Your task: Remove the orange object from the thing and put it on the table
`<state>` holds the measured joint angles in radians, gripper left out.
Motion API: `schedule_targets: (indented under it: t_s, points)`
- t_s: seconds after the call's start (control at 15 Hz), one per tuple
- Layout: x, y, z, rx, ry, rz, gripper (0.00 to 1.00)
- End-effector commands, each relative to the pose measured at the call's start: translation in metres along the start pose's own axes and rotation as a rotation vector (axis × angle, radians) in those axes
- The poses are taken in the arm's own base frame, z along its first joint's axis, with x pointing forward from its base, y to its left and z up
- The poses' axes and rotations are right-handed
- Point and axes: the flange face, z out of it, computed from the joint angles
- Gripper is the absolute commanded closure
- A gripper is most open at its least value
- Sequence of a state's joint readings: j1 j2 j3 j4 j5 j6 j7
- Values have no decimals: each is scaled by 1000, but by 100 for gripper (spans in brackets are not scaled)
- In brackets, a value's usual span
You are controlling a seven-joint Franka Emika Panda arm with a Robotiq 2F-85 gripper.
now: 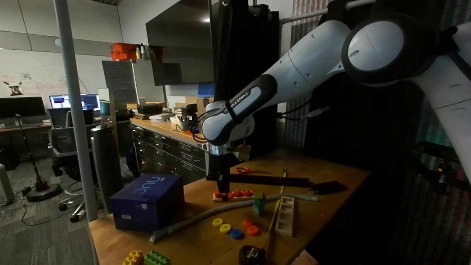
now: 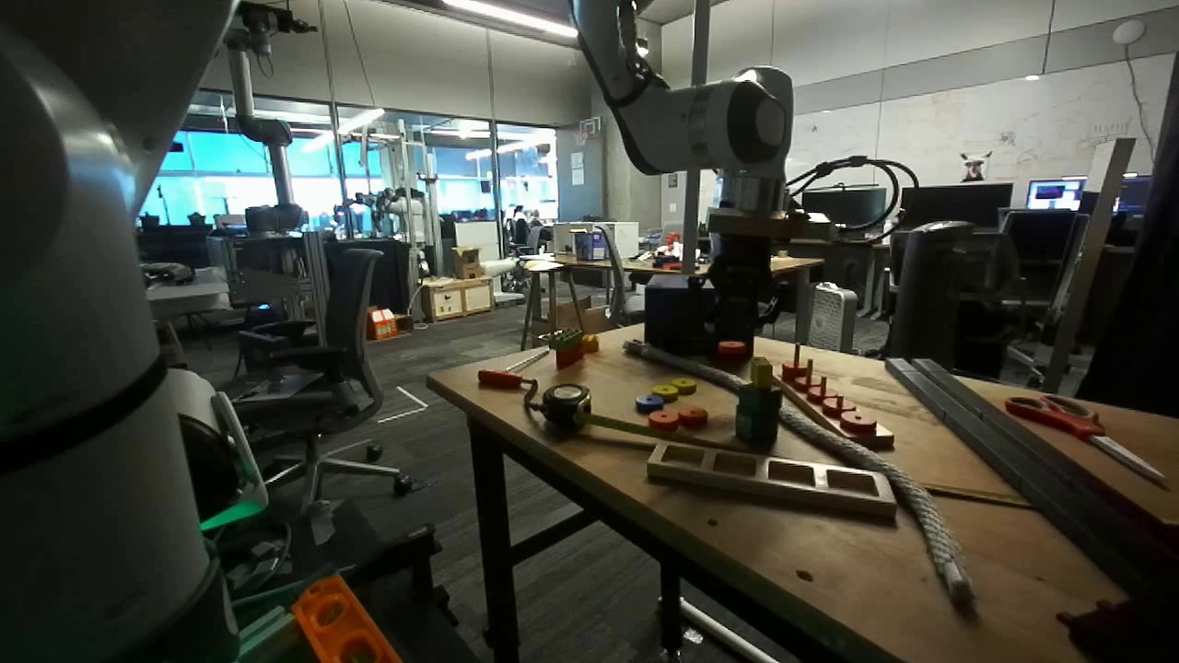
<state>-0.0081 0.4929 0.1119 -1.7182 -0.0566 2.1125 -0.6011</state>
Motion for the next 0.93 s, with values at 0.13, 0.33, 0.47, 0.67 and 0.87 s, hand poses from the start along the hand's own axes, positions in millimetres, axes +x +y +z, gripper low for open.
schedule_targets:
  t_s: [0.13,0.33,0.47,0.67,0.87]
  points:
    - [-26,-23,10,10,-11,31,77]
    - [-31,-28,25,16,-16,29,77]
    - [-31,-32,33,19,-10,21,77]
    - [-31,-36,44,22,10,12,77]
    - [-29,-39,53,28,22,8,77]
